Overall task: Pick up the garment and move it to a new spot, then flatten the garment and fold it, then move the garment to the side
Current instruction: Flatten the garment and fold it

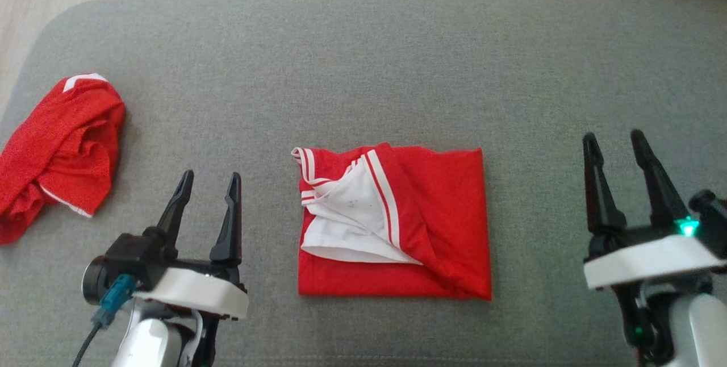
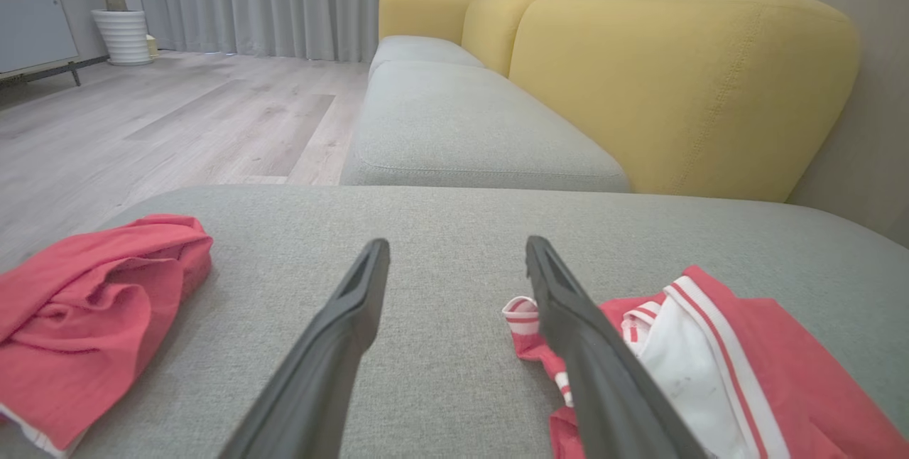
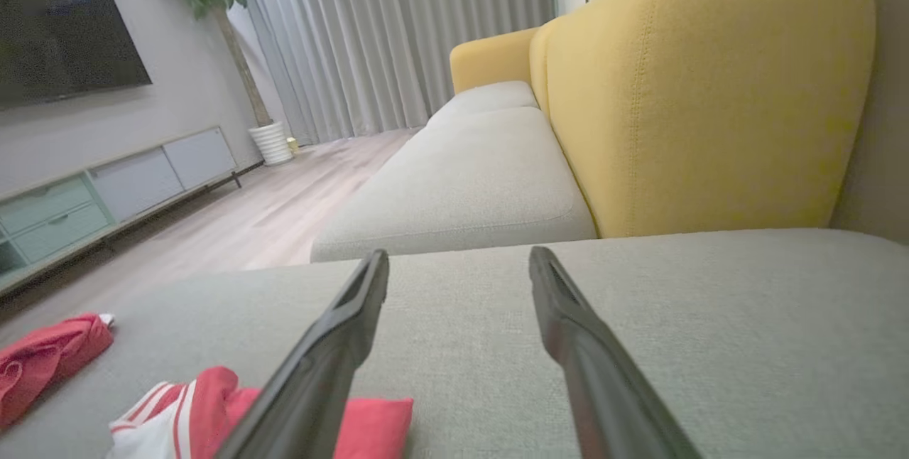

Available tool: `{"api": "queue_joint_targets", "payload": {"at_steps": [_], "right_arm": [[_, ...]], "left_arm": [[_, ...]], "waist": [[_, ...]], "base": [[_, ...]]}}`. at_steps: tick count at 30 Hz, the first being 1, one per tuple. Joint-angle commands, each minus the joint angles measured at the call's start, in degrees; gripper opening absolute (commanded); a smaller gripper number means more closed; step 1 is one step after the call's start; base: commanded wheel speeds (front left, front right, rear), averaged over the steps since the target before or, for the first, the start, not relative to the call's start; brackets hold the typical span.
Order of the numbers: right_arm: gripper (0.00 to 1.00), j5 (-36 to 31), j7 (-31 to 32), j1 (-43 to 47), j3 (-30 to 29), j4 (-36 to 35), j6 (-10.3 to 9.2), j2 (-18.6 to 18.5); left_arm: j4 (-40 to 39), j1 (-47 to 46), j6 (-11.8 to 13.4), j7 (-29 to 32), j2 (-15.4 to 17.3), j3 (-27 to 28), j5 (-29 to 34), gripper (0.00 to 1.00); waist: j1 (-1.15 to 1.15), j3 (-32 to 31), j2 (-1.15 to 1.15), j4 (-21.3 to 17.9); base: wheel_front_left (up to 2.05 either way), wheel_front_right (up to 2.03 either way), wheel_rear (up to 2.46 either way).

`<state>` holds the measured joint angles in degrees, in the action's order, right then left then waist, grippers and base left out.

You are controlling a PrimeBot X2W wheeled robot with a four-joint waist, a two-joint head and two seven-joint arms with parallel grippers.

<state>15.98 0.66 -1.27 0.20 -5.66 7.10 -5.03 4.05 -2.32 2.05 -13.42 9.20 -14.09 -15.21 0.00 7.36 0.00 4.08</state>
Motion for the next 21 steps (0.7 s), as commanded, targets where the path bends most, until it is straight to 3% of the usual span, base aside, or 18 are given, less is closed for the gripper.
{"api": "queue_joint_targets", "payload": {"at_steps": [1, 9, 21], "right_arm": [[1.00, -1.54, 0.97, 0.04, 0.49, -3.32, 0.39, -0.54], [1.00, -4.82, 3.25, 4.95, -0.99, -7.59, 0.39, -0.01], [1.00, -4.90, 3.66, 5.07, -1.13, -7.89, 0.39, 0.88]], "left_arm": [[-1.79, -1.18, 0.48, 0.12, 1.23, 2.09, 0.32, 1.00], [-1.63, -0.87, 0.78, 0.68, 1.86, 1.88, 0.22, 1.00], [-1.67, -1.23, 1.00, 0.86, 2.36, 1.48, 0.00, 1.00]], "waist": [[0.00, -0.15, 0.00, 0.02], [0.00, -0.19, 0.00, 0.01], [0.00, 0.36, 0.00, 0.01]], "base": [[0.00, 0.00, 0.00], [0.00, 0.00, 0.00], [0.00, 0.00, 0.00]]}}
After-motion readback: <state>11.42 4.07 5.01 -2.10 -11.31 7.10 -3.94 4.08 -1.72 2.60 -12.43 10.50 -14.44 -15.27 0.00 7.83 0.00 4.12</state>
